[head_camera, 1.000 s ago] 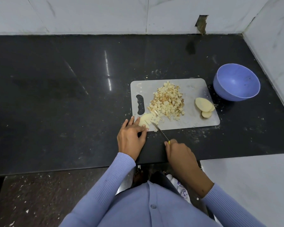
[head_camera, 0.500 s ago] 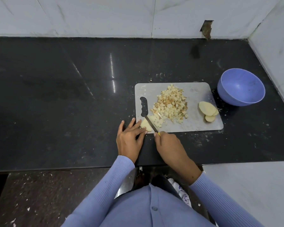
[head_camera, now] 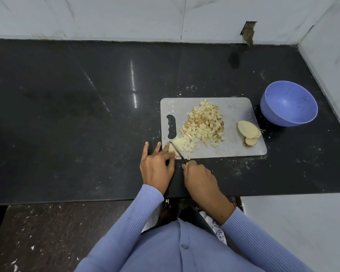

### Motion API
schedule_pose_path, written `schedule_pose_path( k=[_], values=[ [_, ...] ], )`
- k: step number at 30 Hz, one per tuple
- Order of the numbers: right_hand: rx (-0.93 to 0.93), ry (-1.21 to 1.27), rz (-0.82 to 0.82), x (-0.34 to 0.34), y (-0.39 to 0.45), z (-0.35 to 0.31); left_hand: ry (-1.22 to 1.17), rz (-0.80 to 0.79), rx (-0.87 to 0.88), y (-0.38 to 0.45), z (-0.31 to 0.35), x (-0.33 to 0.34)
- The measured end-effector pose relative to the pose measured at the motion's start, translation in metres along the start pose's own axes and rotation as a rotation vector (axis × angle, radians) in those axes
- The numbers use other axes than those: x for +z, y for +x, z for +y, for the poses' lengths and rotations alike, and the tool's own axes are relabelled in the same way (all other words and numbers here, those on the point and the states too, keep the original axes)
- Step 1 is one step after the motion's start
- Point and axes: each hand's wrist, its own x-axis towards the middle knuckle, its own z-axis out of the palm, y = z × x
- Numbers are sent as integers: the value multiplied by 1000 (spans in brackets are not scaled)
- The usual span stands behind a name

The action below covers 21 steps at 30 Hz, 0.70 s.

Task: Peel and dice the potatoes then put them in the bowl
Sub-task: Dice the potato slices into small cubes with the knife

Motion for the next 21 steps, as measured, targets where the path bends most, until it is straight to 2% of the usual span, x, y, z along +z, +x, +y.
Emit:
schedule_pose_path(
  k=[10,21],
  values=[
    [7,-92,-39,5,-31,27,25,0,-1,1,2,-1],
    [31,-22,-49,-1,-34,39,38,9,20,0,-1,-2]
  ],
)
